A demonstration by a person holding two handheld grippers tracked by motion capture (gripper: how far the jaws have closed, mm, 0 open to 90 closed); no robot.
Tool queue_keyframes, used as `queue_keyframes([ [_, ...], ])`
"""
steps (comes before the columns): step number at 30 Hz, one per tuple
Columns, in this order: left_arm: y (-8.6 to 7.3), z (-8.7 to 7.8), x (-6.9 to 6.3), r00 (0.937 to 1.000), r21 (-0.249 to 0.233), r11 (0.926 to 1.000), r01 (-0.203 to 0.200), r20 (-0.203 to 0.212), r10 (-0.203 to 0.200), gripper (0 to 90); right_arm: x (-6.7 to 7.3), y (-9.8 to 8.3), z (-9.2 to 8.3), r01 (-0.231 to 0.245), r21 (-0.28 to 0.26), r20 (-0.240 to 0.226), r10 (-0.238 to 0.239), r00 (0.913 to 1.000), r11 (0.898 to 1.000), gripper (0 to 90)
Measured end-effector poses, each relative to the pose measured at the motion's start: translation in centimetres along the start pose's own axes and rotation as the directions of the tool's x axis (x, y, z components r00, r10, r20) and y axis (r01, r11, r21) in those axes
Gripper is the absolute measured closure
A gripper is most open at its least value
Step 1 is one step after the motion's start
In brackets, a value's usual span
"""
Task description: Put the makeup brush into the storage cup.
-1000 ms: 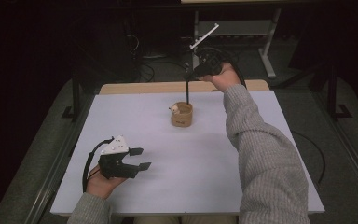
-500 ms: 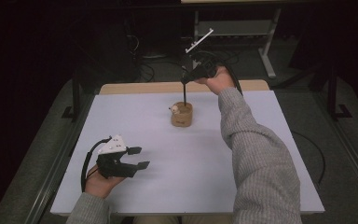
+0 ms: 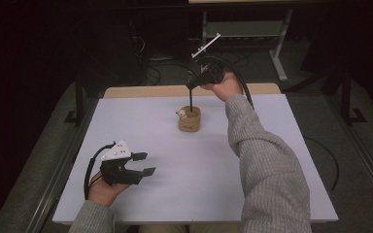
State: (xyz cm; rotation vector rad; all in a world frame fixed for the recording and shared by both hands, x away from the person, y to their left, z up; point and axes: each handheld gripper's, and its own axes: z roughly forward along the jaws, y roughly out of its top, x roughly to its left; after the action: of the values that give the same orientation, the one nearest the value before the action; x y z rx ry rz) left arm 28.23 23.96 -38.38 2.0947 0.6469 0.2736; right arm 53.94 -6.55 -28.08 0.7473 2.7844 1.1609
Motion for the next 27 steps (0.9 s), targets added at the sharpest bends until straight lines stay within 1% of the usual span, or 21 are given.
queue_keyframes([
  [6, 0.0, 0.0, 0.0, 1.0, 0.0, 1.0, -0.003, 0.0, 0.003, 37.3, 0.2, 0.0, 0.3, 0.005, 0.006, -0.001, -0.005, 1.0, 1.0, 82.7],
  [10, 0.0, 0.1, -0.1, 1.0, -0.003, 1.0, 0.007, 0.002, -0.007, 37.2, 0.2, -0.2, 0.4, 0.0, 0.001, 0.003, 0.0, 1.0, 1.0, 82.7],
  [12, 0.0, 0.1, -0.1, 1.0, -0.001, 1.0, 0.005, 0.003, -0.005, 37.2, 0.1, -0.4, 0.4, -0.006, -0.005, 0.001, 0.006, 1.0, 1.0, 82.7],
  [14, -0.1, 0.1, 0.0, 1.0, 0.005, 1.0, 0.001, 0.004, -0.001, 37.0, 0.1, -0.7, 0.7, -0.01, 0.0, 0.0, 0.01, 1.0, 1.0, 82.7],
  [17, -0.2, 0.1, 0.0, 1.0, 0.004, 1.0, 0.008, 0.005, -0.008, 36.4, 0.0, -1.4, 1.0, -0.019, 0.006, -0.003, 0.019, 0.9998, 1.0, 82.7],
  [18, -0.1, 0.0, 0.1, 1.0, 0.005, 1.0, 0.004, 0.004, -0.005, 36.3, 0.0, -1.5, 1.1, -0.015, 0.002, -0.004, 0.015, 0.9999, 1.0, 82.7],
  [19, -0.1, 0.0, 0.1, 1.0, 0.003, 1.0, 0.004, 0.003, -0.004, 36.3, 0.0, -1.7, 1.1, -0.025, -0.001, -0.007, 0.025, 0.9997, 1.0, 82.7],
  [20, -0.1, 0.0, 0.1, 1.0, 0.002, 1.0, 0.001, 0.002, -0.001, 36.3, -0.1, -1.8, 1.1, -0.025, 0.0, -0.006, 0.025, 0.9997, 1.0, 82.7],
  [23, -0.1, 0.1, 0.0, 1.0, 0.004, 1.0, 0.008, 0.002, -0.008, 36.1, -0.1, -2.2, 1.1, -0.031, -0.001, -0.006, 0.031, 0.9995, 1.0, 82.7],
  [26, -0.1, 0.1, 0.0, 1.0, 0.007, 1.0, 0.003, 0.004, -0.003, 35.7, -0.1, -2.5, 1.0, -0.035, -0.01, -0.007, 0.035, 0.9994, 0.999, 82.7],
  [27, -0.1, 0.1, 0.0, 1.0, 0.004, 1.0, 0.007, 0.006, -0.007, 35.6, -0.1, -2.5, 0.9, -0.037, -0.011, -0.007, 0.037, 0.9993, 0.999, 82.7],
])
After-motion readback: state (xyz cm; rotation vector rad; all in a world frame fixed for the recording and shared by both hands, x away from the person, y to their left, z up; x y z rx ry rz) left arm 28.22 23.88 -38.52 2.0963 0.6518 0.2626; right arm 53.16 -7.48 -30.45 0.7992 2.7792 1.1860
